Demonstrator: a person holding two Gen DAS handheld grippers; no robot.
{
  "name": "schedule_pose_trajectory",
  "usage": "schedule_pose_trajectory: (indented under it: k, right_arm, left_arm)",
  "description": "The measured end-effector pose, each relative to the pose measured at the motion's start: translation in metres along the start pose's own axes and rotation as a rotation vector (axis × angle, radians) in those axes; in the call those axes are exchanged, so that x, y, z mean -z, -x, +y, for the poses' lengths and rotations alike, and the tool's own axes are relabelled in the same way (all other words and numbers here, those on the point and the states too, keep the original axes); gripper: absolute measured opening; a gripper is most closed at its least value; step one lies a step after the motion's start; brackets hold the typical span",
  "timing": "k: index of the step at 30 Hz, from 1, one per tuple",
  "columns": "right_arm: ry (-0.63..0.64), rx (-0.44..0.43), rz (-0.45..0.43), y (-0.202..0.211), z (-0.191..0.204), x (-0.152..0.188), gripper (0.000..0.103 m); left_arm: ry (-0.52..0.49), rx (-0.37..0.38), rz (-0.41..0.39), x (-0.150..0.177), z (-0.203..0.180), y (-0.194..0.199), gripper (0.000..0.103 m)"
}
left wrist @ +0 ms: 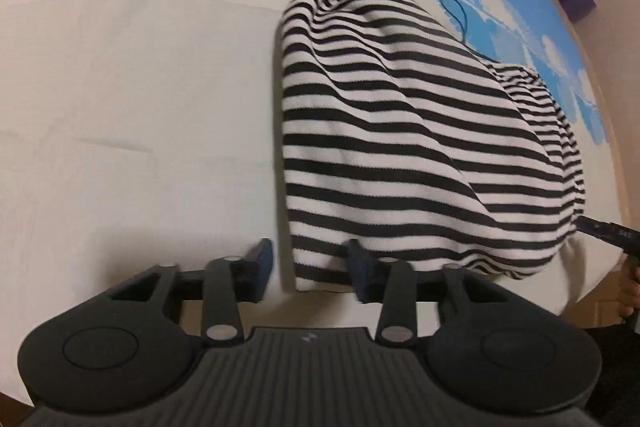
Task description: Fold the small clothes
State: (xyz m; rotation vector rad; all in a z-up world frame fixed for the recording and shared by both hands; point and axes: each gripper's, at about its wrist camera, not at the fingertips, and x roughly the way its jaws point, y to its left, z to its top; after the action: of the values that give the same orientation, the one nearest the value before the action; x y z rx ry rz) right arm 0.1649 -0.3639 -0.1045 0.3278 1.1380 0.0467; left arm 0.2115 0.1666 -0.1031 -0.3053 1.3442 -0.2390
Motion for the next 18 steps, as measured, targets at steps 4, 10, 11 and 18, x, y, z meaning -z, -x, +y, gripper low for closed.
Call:
schedule_pose_trajectory:
  k: [4,10,11,18]
  right_arm:
    - [0.031,-0.017,0.001,-0.003,0.003,0.001,0.010]
    - [-0.115,-0.125,-0.191,0.050,-0.032,-0.008,0.000]
    - [-0.089,-0.079,-0.142,0.044,-0.033,-0.006,0.000]
    - [0.050,0.248,0.108,-0.001,-0.033,0.006,0.000]
  left_arm:
    - [-0.074,0.004,-0.029,0.005,-0.008,0.004,0.003]
    - [-0.069,-0.052,-0.168,0.015,0.001,0.038,0.001]
    - [-0.073,-0.100,-0.092,0.017,0.002,0.025,0.001]
    - [-0.229,-0.216,0.080,0.025,-0.030,-0.011,0.003]
